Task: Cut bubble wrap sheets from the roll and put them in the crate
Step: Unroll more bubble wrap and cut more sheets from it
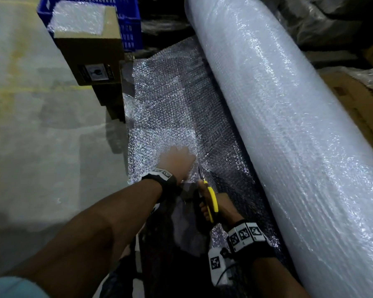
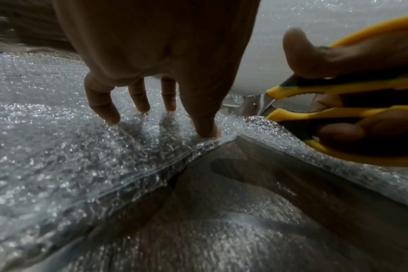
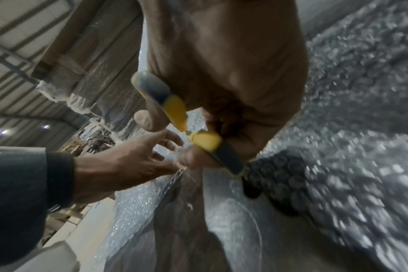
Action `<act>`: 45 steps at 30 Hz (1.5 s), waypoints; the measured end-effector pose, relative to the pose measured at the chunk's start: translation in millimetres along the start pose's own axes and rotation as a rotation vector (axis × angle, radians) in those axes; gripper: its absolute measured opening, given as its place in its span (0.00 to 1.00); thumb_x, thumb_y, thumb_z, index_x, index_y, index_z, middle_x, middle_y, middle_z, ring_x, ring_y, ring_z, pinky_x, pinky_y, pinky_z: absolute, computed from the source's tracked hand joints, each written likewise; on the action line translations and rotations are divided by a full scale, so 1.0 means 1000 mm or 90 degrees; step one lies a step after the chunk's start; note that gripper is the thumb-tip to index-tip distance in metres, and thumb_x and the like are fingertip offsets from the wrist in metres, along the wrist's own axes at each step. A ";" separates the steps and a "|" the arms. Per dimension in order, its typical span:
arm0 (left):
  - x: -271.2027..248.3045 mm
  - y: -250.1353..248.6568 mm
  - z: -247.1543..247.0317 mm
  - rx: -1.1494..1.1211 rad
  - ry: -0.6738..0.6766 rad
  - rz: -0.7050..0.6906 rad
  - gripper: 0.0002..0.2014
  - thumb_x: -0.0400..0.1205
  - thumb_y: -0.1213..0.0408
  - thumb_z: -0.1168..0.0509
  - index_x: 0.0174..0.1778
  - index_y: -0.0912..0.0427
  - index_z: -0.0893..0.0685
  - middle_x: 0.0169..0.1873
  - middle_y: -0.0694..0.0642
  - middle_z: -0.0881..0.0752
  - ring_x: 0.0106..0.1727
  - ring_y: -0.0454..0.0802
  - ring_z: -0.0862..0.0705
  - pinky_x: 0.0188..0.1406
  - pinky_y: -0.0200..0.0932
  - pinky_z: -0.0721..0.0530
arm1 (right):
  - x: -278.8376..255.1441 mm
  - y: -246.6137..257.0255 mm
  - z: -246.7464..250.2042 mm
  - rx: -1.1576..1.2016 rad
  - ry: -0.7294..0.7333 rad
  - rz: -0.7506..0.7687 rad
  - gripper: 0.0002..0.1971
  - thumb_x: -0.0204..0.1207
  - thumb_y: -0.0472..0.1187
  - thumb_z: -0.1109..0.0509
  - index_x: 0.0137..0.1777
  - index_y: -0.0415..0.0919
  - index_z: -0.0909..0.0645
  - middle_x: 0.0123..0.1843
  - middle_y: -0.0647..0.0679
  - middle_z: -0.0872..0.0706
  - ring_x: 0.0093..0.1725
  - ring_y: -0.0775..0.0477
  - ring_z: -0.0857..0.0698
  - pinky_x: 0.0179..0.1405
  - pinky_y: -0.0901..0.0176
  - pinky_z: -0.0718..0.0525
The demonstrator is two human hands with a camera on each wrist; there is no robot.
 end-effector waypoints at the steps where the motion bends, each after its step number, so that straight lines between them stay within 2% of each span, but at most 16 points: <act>1: 0.000 0.000 0.000 0.000 -0.002 0.003 0.28 0.77 0.61 0.26 0.69 0.48 0.31 0.71 0.58 0.34 0.70 0.68 0.35 0.62 0.74 0.26 | 0.000 0.002 0.001 -0.007 0.002 -0.003 0.34 0.71 0.69 0.28 0.28 0.35 0.21 0.19 0.45 0.23 0.16 0.49 0.24 0.18 0.67 0.26; 4: 0.001 -0.001 0.001 0.003 -0.003 0.005 0.29 0.77 0.63 0.27 0.71 0.50 0.33 0.72 0.59 0.35 0.71 0.68 0.35 0.63 0.76 0.26 | 0.000 0.010 0.003 -0.040 0.020 0.022 0.41 0.60 0.79 0.34 0.30 0.34 0.18 0.23 0.42 0.21 0.20 0.46 0.21 0.21 0.65 0.22; 8: 0.002 0.000 0.005 -0.009 0.016 0.010 0.33 0.76 0.63 0.25 0.75 0.51 0.33 0.78 0.58 0.40 0.74 0.69 0.37 0.65 0.77 0.27 | 0.003 0.019 0.003 -0.039 0.016 0.048 0.35 0.70 0.73 0.31 0.29 0.36 0.20 0.22 0.43 0.22 0.19 0.47 0.22 0.19 0.65 0.23; 12: 0.004 -0.002 0.009 -0.010 0.032 0.012 0.35 0.76 0.66 0.25 0.77 0.51 0.34 0.82 0.57 0.44 0.77 0.70 0.39 0.67 0.79 0.29 | 0.007 0.019 0.003 -0.027 0.011 0.045 0.34 0.71 0.71 0.29 0.26 0.37 0.21 0.22 0.43 0.23 0.18 0.48 0.23 0.19 0.65 0.24; 16: 0.005 -0.001 0.008 -0.008 0.036 0.016 0.36 0.75 0.64 0.23 0.76 0.50 0.34 0.81 0.57 0.43 0.76 0.70 0.38 0.65 0.79 0.28 | 0.011 0.026 0.003 -0.026 0.034 0.044 0.36 0.71 0.74 0.32 0.25 0.38 0.23 0.22 0.43 0.24 0.19 0.46 0.24 0.20 0.64 0.24; 20: 0.004 -0.002 0.010 -0.015 0.042 0.019 0.35 0.75 0.65 0.24 0.75 0.48 0.33 0.80 0.57 0.42 0.75 0.70 0.38 0.66 0.77 0.28 | 0.013 0.030 0.001 -0.026 0.026 0.051 0.32 0.71 0.69 0.28 0.23 0.41 0.27 0.19 0.47 0.27 0.17 0.50 0.28 0.18 0.67 0.29; 22: 0.004 -0.003 0.011 -0.017 0.043 0.021 0.35 0.74 0.65 0.24 0.74 0.48 0.33 0.80 0.57 0.42 0.75 0.69 0.39 0.66 0.76 0.29 | 0.013 0.030 0.001 -0.026 0.034 0.050 0.32 0.67 0.72 0.28 0.23 0.43 0.30 0.18 0.48 0.28 0.16 0.51 0.29 0.17 0.68 0.30; 24: 0.005 -0.002 0.011 -0.020 0.044 0.017 0.36 0.73 0.62 0.22 0.74 0.48 0.33 0.80 0.57 0.42 0.75 0.70 0.39 0.66 0.77 0.29 | 0.014 0.031 0.001 -0.034 0.051 0.048 0.34 0.59 0.77 0.31 0.23 0.43 0.27 0.19 0.47 0.27 0.17 0.50 0.27 0.19 0.66 0.28; 26: 0.005 -0.001 0.010 -0.024 0.046 0.014 0.36 0.72 0.62 0.22 0.73 0.48 0.32 0.80 0.57 0.42 0.75 0.70 0.39 0.66 0.78 0.30 | 0.018 0.034 0.000 -0.030 0.075 0.034 0.36 0.61 0.81 0.34 0.20 0.45 0.26 0.20 0.47 0.28 0.18 0.48 0.27 0.20 0.64 0.27; 29: 0.005 -0.002 0.011 -0.031 0.055 0.017 0.36 0.73 0.64 0.24 0.74 0.48 0.33 0.81 0.56 0.43 0.76 0.70 0.40 0.67 0.78 0.30 | 0.023 0.039 0.000 -0.032 0.066 0.034 0.34 0.66 0.77 0.32 0.22 0.44 0.28 0.20 0.47 0.30 0.17 0.49 0.29 0.19 0.66 0.29; 33: 0.005 -0.001 0.013 -0.035 0.064 0.021 0.38 0.74 0.64 0.24 0.77 0.48 0.35 0.81 0.56 0.44 0.77 0.70 0.41 0.68 0.78 0.31 | 0.027 0.040 0.000 -0.021 0.056 0.048 0.31 0.66 0.72 0.27 0.25 0.43 0.29 0.19 0.47 0.30 0.16 0.50 0.30 0.17 0.67 0.31; 36: 0.005 -0.001 0.015 -0.039 0.070 0.021 0.40 0.73 0.62 0.22 0.77 0.50 0.36 0.80 0.56 0.42 0.76 0.69 0.40 0.68 0.77 0.30 | 0.027 0.042 0.002 -0.039 0.076 0.041 0.35 0.60 0.78 0.31 0.25 0.42 0.26 0.22 0.45 0.27 0.19 0.48 0.26 0.20 0.64 0.26; 38: 0.007 -0.002 0.014 -0.043 0.062 0.035 0.41 0.73 0.64 0.23 0.79 0.52 0.38 0.80 0.55 0.41 0.76 0.67 0.39 0.67 0.76 0.29 | 0.027 0.047 0.001 -0.041 0.114 0.037 0.37 0.59 0.81 0.35 0.24 0.43 0.28 0.23 0.45 0.28 0.20 0.47 0.28 0.21 0.64 0.27; 40: 0.008 -0.003 0.014 -0.048 0.051 0.046 0.40 0.75 0.66 0.25 0.80 0.53 0.40 0.79 0.55 0.41 0.75 0.66 0.38 0.67 0.76 0.28 | 0.028 0.053 0.000 -0.039 0.125 0.039 0.36 0.60 0.81 0.34 0.24 0.45 0.31 0.22 0.46 0.31 0.19 0.48 0.30 0.20 0.65 0.29; 43: 0.010 -0.003 0.015 -0.049 0.057 0.047 0.42 0.74 0.64 0.22 0.80 0.53 0.38 0.78 0.55 0.41 0.74 0.66 0.38 0.66 0.74 0.27 | 0.032 0.056 -0.002 -0.042 0.101 0.061 0.34 0.56 0.79 0.30 0.23 0.47 0.33 0.21 0.48 0.33 0.17 0.50 0.32 0.18 0.66 0.32; 45: 0.010 -0.003 0.015 -0.048 0.059 0.046 0.39 0.75 0.66 0.24 0.79 0.53 0.37 0.79 0.55 0.42 0.75 0.67 0.38 0.67 0.76 0.28 | 0.033 0.056 -0.001 -0.042 0.105 0.066 0.34 0.59 0.79 0.31 0.21 0.48 0.34 0.20 0.49 0.33 0.17 0.51 0.33 0.18 0.67 0.33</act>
Point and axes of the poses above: each hand's wrist, its own x-axis towards the middle knuckle, its own z-axis out of the back of the hand, y = z × x, the point moved 1 cm from there along x, towards the middle knuckle
